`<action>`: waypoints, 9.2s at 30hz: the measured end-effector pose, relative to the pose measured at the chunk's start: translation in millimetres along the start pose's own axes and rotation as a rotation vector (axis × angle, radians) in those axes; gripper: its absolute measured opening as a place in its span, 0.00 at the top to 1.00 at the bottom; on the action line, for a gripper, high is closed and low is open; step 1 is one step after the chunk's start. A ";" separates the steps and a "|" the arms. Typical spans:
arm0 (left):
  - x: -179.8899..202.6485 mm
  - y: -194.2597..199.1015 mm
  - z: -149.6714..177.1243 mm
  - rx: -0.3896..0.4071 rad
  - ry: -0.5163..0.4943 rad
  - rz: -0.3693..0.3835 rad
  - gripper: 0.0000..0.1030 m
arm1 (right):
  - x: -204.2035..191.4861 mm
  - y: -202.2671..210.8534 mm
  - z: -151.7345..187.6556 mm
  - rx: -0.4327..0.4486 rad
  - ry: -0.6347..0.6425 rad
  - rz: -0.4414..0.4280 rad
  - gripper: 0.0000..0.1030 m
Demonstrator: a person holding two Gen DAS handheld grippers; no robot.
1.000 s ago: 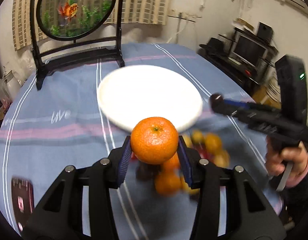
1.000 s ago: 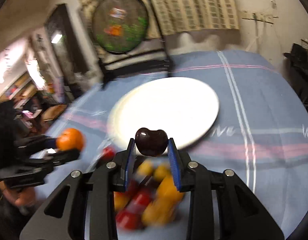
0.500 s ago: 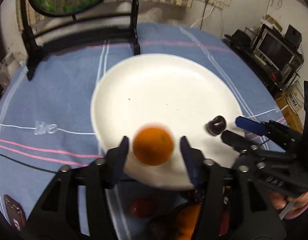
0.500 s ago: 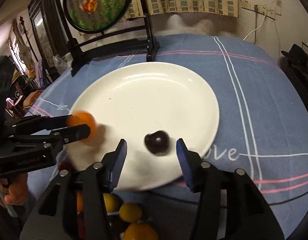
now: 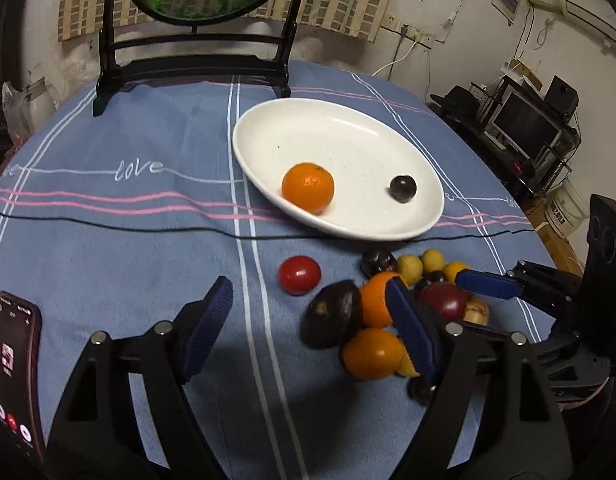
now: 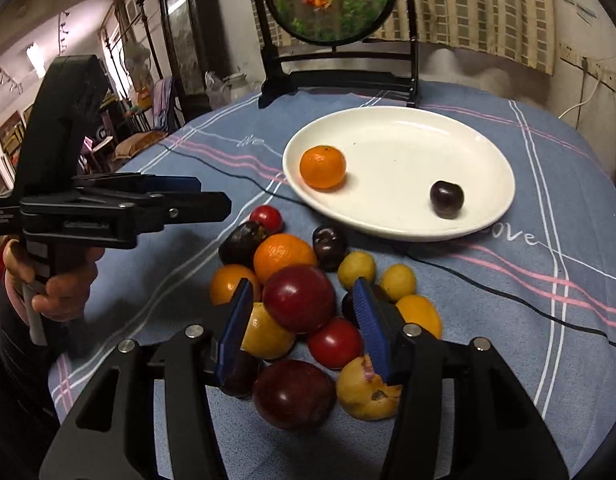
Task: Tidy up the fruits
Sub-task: 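Grasp a dark plum with the left tool while the right tool grasps a red plum, place both on plate, then grasp an orange with the left tool while the right tool grasps a red apple, place both on plate, then grasp a dark plum with the left tool while the right tool grasps the pale apple, place both on plate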
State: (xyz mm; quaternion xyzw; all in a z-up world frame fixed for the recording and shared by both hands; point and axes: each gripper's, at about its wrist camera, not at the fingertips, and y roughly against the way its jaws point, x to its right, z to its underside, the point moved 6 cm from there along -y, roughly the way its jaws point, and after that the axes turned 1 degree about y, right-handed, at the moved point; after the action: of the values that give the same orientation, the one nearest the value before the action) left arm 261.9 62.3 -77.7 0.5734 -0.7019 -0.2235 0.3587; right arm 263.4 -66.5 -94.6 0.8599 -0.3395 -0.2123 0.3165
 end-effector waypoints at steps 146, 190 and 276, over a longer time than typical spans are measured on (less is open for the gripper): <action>47.5 -15.0 47.2 -0.027 -0.189 0.042 0.62 | 26.7 50.7 36.6 0.173 -0.336 -0.075 0.60; -6.8 -25.8 -86.2 0.087 0.018 -0.151 0.31 | 90.7 2.8 -55.3 0.118 -0.263 0.082 0.53; 7.4 -85.9 -115.2 0.042 0.016 -0.190 0.70 | 130.4 -48.5 -84.4 0.130 -0.334 0.153 0.60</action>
State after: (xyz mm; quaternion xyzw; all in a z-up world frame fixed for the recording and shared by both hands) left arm 404.2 45.6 -64.1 0.6464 -0.6460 -0.2371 0.3295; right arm 422.7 -98.8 -87.6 0.8031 -0.4646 -0.3050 0.2147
